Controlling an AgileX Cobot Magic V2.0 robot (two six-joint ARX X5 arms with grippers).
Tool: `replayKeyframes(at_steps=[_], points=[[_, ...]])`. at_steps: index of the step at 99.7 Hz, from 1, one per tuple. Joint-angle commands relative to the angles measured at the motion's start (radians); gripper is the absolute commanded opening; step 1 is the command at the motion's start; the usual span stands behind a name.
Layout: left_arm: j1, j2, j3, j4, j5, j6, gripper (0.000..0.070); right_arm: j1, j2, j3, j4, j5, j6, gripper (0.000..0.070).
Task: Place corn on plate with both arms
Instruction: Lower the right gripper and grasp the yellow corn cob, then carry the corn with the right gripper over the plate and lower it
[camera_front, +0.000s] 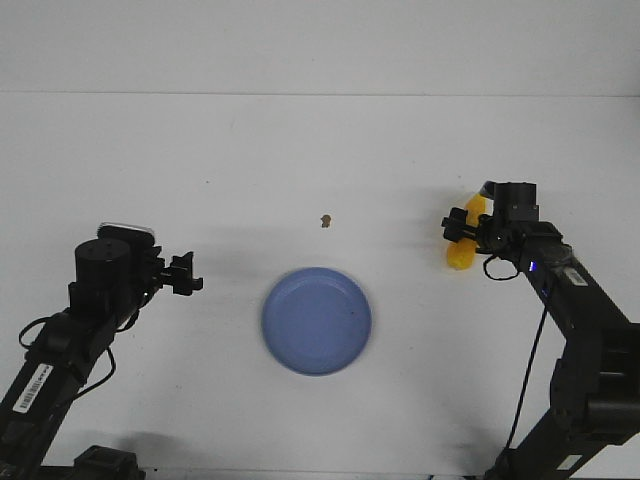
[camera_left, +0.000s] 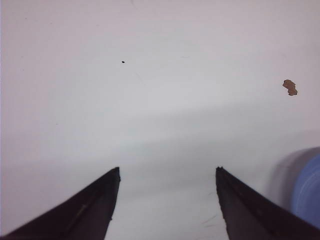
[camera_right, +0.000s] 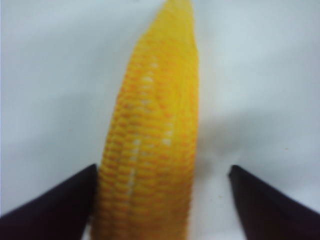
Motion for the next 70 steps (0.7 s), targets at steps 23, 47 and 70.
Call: replayKeyframes(at_steps=[23,47,70], points=[[-0.003,0.005,0.008,0.006,0.001,0.012,0.0393,0.001,0.023,0.019,-0.008,-0.03,-0.003,0.0168],[-0.002,0.005,0.008,0.006,0.0,0.012,0.0393,0.072,-0.07,0.019,-0.085,-0.077,-0.057,0.0169],[-0.002,0.005,0.008,0.006,0.001,0.012,0.0393,0.32,-0.212,0.019,-0.135,-0.077,-0.08,0.017]])
